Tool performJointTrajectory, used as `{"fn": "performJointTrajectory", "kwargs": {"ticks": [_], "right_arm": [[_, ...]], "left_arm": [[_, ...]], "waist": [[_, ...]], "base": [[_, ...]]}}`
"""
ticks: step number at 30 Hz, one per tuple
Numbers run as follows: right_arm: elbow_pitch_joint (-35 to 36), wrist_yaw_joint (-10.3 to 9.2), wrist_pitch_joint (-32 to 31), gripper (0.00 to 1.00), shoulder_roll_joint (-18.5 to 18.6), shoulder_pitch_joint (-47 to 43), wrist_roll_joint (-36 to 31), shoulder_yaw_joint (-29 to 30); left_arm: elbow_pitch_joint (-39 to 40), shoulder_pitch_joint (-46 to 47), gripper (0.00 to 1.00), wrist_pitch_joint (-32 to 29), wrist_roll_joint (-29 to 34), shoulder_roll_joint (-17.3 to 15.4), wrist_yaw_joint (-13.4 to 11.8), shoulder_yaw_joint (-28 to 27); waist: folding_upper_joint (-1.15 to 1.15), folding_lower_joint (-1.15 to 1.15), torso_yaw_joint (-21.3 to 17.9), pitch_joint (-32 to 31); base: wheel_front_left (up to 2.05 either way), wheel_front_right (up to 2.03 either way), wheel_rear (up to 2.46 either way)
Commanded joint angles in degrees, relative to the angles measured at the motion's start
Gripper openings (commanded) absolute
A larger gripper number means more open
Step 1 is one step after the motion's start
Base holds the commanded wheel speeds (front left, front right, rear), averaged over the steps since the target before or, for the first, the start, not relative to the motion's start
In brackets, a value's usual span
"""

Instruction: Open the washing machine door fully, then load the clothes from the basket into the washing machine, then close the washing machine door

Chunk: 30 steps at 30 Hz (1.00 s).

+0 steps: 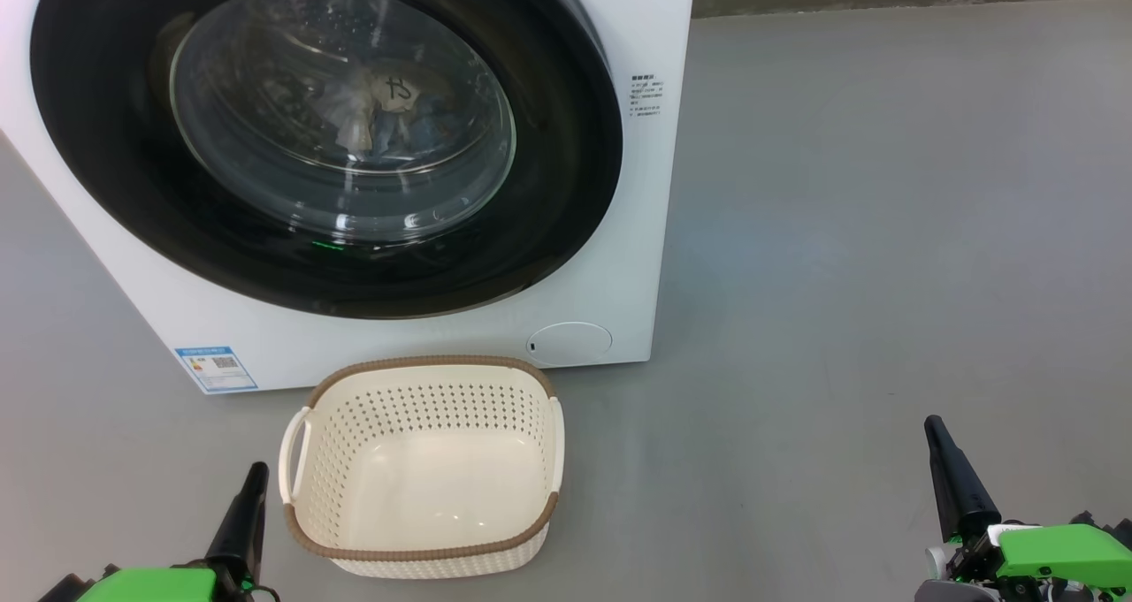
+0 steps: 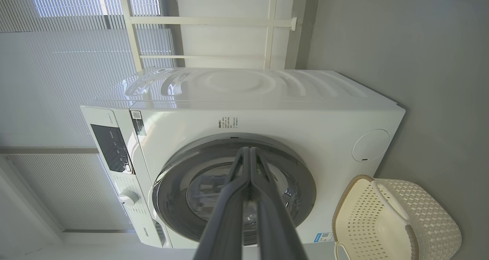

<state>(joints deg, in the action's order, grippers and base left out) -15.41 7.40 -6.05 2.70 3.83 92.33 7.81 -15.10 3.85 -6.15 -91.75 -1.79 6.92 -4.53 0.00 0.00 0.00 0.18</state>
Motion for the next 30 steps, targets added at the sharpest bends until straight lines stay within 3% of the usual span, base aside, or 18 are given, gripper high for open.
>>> {"fn": "performJointTrajectory", "kwargs": {"ticks": [1, 30], "right_arm": [[1.4, 0.09, -0.5, 0.00, 0.2, 2.4, -0.2, -1.3], [1.4, 0.09, -0.5, 0.00, 0.2, 2.4, -0.2, -1.2]], "left_arm": [[1.1, 2.3, 0.00, -0.3, -0.4, -1.1, 0.6, -2.0], [1.1, 2.3, 0.00, -0.3, -0.4, -1.1, 0.6, -2.0]], "waist": [[0.00, 0.00, 0.0, 0.0], [0.00, 0.00, 0.0, 0.0]], "base": [[0.00, 0.00, 0.00], [0.00, 0.00, 0.00]]}}
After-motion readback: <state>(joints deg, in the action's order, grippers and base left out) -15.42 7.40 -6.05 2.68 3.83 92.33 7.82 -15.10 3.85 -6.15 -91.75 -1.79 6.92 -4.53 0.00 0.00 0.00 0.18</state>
